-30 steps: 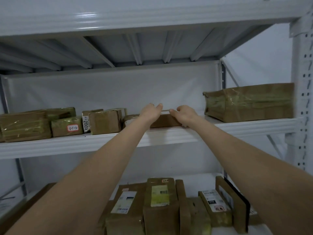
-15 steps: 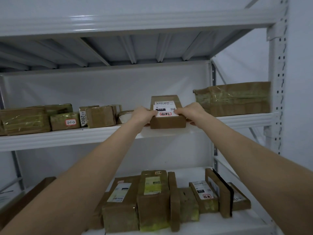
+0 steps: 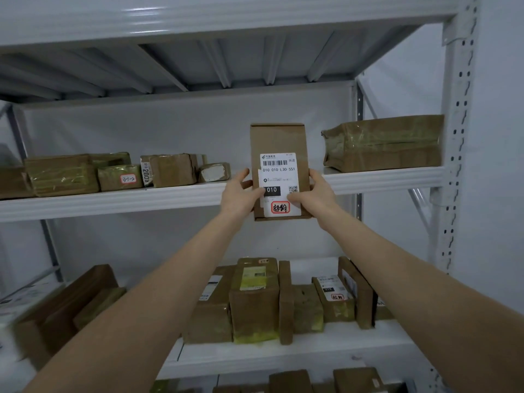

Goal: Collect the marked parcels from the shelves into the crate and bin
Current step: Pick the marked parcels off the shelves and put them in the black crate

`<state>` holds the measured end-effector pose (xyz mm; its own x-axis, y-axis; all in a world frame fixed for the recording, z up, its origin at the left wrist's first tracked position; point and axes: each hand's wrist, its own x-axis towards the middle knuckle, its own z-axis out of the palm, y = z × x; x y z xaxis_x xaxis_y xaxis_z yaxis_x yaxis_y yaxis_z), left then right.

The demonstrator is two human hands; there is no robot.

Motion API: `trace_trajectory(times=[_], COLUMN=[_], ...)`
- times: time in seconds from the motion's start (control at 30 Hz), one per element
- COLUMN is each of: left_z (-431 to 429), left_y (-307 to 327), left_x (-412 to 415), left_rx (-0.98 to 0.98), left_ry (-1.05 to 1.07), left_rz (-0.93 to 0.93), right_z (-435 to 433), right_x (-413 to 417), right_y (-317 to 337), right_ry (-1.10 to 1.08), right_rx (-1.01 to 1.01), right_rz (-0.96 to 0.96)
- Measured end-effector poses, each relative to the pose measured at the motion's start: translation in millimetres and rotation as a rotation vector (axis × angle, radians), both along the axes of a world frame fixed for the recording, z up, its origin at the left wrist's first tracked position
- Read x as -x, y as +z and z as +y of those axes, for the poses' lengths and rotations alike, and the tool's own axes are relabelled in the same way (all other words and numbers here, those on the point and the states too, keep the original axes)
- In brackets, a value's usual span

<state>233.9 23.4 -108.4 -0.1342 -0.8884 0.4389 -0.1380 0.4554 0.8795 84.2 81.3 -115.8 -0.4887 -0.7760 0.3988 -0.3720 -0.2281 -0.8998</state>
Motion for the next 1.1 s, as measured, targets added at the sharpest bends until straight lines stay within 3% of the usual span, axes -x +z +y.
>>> trace_trajectory(times=[0.4, 0.67, 1.1], left_z=[24, 34, 55], left_y=[-70, -174, -292], left_x=[-5, -29, -90], left_rx=[-0.073, -0.232, -0.742], left_ry=[-0.025, -0.004, -0.042], left_rz=[0.026, -0.043, -0.120], right_z=[11, 31, 34], right_x=[13, -2, -55], right_y=[-62, -148, -284], right_ry=[-0.013, 0.136, 0.260], right_rx=[-0.074, -0.302, -0.646], right_rz=[-0.143, -0.050, -0.142])
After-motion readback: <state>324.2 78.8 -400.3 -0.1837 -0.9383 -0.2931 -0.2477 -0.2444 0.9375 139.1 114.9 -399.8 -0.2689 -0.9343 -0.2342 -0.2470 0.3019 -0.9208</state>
